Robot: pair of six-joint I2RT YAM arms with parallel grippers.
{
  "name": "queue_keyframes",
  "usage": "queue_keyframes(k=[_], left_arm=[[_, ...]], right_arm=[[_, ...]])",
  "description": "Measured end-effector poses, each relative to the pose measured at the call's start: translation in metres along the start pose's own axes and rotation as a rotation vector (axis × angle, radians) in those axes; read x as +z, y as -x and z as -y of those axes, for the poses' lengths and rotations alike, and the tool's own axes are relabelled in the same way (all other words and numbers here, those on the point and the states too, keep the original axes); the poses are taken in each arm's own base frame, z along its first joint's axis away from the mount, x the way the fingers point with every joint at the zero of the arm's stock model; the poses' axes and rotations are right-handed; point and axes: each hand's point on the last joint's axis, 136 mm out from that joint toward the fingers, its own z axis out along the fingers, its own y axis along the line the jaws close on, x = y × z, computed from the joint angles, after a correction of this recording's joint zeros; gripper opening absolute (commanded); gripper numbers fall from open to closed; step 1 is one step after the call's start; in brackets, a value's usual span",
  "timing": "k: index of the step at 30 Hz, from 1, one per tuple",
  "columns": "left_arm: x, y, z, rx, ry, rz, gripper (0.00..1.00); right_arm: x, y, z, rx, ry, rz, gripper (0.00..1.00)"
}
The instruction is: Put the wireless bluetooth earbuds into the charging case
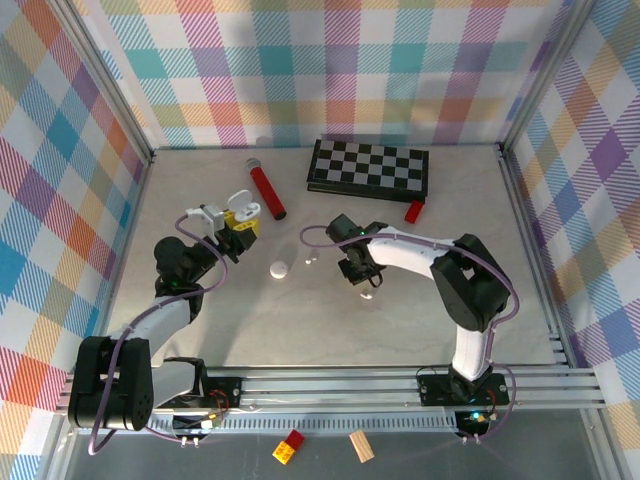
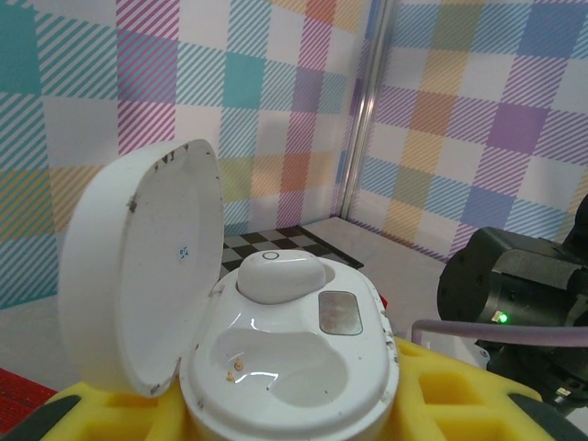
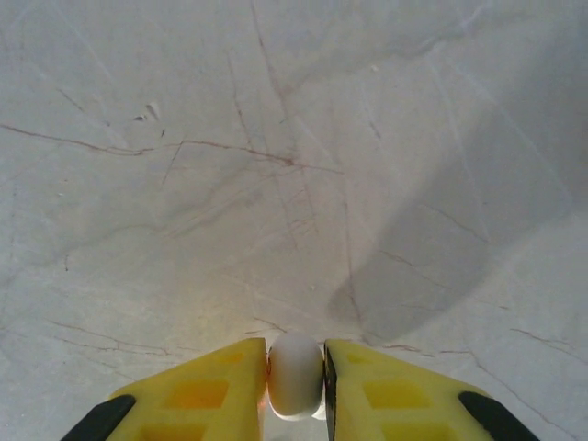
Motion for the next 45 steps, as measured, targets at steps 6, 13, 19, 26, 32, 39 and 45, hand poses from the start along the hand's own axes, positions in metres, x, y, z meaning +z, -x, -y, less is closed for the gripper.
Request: queue_keyframes(k=[6,13,19,26,32,39,45], left_arm=[[0.000,-0.001,0.000,0.006,0.001,-0.001,0.37],[0.000,-0.001,0.000,0.013,0.002,-0.002,0.38],[0.000,-0.001,0.000,0.017,0.002,-0.002,0.38],[0.000,-0.001,0.000,0.017,0.002,-0.002,0.38],[-0.001,0.001,0.001,0.021,0.001,0.003,0.38],[-0.001,0.002,0.001,0.022,0.000,0.004,0.38],[-0.001,0.002,0.001,0.022,0.000,0.004,0.38]], right_arm=[[-0.004,0.011,0.004,-0.015,-0.038,0.012,0.35],[-0.007,0.008,0.002,-0.059,-0.104,0.006,0.35],[-0.006,0.004,-0.001,-0.117,-0.173,-0.021,0.35],[0.002,-0.004,-0.001,-0.179,-0.227,-0.067,0.32],[0.006,-0.006,0.003,-0.192,-0.260,-0.080,0.30],[0.006,-0.005,0.007,-0.197,-0.287,-0.078,0.26],[0.006,-0.004,0.008,-0.213,-0.294,-0.077,0.20]])
